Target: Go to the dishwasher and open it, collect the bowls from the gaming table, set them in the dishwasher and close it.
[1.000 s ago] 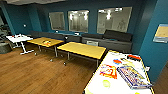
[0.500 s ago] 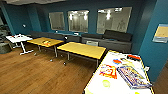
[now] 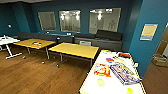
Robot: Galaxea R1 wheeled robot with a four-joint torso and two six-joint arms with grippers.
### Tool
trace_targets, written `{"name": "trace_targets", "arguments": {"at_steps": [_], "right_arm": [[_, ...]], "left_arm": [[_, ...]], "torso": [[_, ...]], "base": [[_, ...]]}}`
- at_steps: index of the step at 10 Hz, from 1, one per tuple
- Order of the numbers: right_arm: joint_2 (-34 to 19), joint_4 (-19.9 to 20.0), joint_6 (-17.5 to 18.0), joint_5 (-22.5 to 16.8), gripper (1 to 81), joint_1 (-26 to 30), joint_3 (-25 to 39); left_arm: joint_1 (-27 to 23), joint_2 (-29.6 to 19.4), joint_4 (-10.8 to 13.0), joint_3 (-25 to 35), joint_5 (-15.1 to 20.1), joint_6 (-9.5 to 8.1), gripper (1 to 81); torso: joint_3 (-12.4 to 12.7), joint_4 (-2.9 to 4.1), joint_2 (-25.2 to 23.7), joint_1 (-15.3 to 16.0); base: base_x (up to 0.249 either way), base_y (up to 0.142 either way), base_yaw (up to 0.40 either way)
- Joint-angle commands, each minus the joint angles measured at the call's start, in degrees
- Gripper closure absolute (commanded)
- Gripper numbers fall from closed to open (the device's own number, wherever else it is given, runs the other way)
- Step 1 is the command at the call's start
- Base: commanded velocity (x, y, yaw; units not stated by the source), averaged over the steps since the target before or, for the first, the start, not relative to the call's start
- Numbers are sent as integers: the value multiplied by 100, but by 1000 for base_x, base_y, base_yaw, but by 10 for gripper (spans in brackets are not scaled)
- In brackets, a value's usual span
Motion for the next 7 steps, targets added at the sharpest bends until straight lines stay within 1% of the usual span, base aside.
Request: {"name": "trace_targets", "arguments": {"at_steps": [1,4,7], "right_arm": [[-52,64,16,-359,10,251,33],[-52,64,41,-359,10,251,67],[-52,64,33,-351,10,251,77]], "left_arm": [[-245,-21,-25,14,278,9,10],[-245,-21,-25,23,278,9,10],[-245,-30,-16,14,278,9,10]], "torso": [[0,0,0,0],[0,0,0,0],[0,0,0,0]], "base": [[0,0,-339],[0,0,-339],[0,0,-297]]}}
